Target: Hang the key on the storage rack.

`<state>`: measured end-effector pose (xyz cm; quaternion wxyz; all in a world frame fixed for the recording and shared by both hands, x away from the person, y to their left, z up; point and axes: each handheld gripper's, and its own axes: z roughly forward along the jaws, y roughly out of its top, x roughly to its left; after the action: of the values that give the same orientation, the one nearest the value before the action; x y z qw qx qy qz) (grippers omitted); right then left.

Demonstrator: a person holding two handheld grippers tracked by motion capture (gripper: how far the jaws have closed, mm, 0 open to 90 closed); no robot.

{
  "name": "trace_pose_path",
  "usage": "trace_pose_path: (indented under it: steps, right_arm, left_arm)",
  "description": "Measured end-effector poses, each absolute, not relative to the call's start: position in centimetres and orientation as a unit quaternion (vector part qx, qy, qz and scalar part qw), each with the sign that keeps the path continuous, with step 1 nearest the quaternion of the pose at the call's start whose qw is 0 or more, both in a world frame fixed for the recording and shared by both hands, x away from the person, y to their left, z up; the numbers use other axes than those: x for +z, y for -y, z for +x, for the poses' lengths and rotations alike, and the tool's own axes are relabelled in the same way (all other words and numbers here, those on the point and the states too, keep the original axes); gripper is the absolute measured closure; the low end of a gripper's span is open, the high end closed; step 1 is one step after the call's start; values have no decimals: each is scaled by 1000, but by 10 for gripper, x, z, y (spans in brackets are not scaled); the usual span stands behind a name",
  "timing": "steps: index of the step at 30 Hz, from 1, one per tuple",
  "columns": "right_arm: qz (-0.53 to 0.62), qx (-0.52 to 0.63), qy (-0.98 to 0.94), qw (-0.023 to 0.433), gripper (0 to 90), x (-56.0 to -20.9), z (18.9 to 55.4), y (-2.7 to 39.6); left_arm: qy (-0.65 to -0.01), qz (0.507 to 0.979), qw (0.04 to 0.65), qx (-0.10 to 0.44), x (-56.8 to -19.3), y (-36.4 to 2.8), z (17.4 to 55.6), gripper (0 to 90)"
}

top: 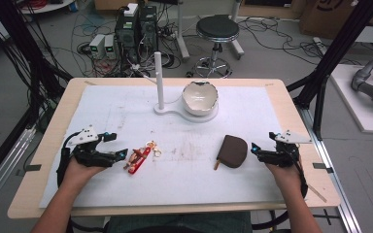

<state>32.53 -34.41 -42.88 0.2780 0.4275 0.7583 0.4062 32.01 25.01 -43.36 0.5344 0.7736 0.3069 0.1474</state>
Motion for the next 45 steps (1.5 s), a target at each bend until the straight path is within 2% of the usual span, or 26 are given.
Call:
trace_pose_path:
  steps: [12,26,34,36,40,45]
  right_arm:
    - [423,407,-760,279,167,-429,323,344]
    - [428,407,-757,280,167,-429,315,350]
    - [428,405,-758,278,167,-429,314,350]
    - [428,405,-759,278,167,-430,315,350]
    - [426,404,-761,277,167,-430,315,348]
    - [425,404,-761,277,167,-430,315,348]
  left_arm:
    - [-294,804,501,126,-442,-233,327,178]
    - [-281,852,429,104,-458,-208,344,179]
    - [-278,862,409,108,-459,-203,345,224]
    - [-275,863,410,106,-459,-203,345,260]
    - [-255,864,423,97,-458,-199,344,468]
    - [-260,862,425,88,-458,-200,346,496]
